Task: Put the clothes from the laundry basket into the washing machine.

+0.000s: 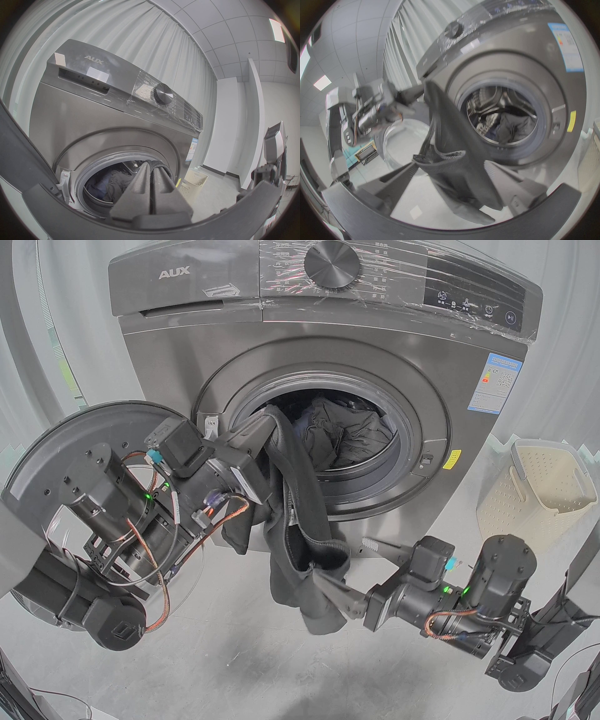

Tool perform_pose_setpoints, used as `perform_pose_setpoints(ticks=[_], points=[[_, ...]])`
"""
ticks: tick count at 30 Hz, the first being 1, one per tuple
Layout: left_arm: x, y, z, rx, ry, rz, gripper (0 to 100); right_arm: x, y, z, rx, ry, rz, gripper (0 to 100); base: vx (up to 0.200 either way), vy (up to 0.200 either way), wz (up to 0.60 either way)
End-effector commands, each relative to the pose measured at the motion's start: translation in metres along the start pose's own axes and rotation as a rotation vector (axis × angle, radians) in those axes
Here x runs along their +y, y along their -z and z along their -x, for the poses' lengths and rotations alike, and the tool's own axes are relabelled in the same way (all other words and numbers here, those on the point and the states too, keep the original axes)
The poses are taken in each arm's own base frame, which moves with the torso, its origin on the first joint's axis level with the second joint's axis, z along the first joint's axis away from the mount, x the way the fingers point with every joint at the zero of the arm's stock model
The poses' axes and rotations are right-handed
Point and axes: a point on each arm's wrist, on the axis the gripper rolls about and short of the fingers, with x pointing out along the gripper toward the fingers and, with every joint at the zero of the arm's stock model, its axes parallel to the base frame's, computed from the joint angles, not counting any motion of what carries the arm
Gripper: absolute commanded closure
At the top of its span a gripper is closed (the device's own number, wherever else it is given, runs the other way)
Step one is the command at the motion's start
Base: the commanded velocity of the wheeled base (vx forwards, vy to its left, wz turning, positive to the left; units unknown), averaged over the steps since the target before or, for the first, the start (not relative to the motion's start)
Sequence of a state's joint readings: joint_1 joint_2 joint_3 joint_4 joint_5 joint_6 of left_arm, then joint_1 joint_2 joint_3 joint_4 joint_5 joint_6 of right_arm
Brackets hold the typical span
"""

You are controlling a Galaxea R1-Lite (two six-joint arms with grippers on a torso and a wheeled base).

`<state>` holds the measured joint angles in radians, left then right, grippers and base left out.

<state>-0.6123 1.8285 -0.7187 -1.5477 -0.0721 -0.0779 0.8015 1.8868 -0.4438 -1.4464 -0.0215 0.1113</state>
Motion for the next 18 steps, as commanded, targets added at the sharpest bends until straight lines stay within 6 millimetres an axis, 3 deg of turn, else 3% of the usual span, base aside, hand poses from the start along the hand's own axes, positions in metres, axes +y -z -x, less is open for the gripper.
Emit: perform_pose_setpoints(ticks=[1,7,12,18], points=[[0.0,-0.002,-0.003,-0.013,-0.001,0.0,100,0.002,0.033,-0.001,0.125,-0.01,0.003,0,0.0,0.0,0.0],[-0.004,-0.004,-0.002,-0.019,0.006,0.004,100,-0.004,0.049,-0.013,0.164,0.011,0.007,0,0.0,0.0,0.0],[-0.004,-0.008,-0.001,-0.03,0.008,0.004,100,-0.022,0.052,-0.043,0.114,0.061,0.0,0,0.0,0.0,0.0],[-0.004,-0.011,-0.001,-0.037,0.009,0.003,100,-0.033,0.058,-0.063,0.09,0.085,-0.001,0,0.0,0.0,0.0]])
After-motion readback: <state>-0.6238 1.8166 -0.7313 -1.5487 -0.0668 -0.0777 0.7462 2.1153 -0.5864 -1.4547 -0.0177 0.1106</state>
